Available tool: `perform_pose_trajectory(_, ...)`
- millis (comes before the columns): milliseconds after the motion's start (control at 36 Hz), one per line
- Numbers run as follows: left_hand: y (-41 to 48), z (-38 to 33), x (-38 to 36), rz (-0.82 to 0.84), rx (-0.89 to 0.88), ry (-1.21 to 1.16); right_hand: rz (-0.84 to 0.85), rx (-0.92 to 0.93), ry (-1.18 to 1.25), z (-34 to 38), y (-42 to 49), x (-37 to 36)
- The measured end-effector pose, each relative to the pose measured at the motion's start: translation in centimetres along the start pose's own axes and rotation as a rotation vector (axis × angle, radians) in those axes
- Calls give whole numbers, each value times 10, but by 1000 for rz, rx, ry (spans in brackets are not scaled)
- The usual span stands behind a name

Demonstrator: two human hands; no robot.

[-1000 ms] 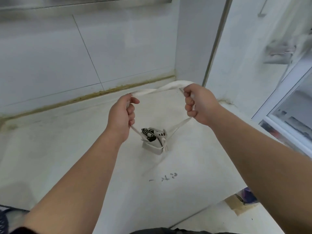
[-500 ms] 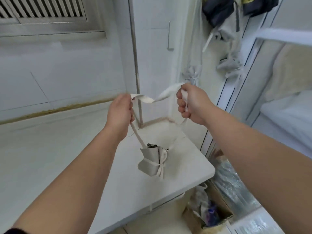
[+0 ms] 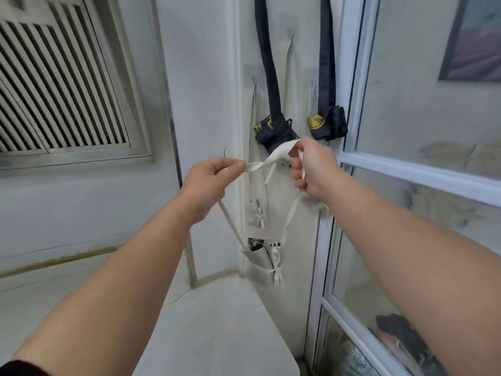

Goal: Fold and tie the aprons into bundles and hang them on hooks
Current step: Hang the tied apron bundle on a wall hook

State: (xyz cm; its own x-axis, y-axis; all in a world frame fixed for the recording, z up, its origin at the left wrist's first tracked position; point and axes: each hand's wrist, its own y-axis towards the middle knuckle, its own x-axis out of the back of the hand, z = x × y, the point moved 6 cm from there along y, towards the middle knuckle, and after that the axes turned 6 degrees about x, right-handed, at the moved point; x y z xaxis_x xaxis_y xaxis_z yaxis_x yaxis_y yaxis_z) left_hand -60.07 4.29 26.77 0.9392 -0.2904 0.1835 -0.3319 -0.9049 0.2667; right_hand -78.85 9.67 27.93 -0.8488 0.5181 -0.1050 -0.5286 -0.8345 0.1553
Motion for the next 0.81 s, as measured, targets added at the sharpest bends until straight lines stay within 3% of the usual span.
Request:
perform_pose_trajectory(111,11,-43,-8,-62,-106,-24,2,-4,18,35,15,31)
perform_pose_trajectory(306,38,-82,-22,-233,-135,-236,226,-26,154,74,22,34)
perform_pose_trajectory(639,101,-126,-65,-86,-234,-215,101,146,490,119,93,51)
perform_pose_trajectory(806,160,-153,-81,-85,-283,-148,114,229,574,146,151,43)
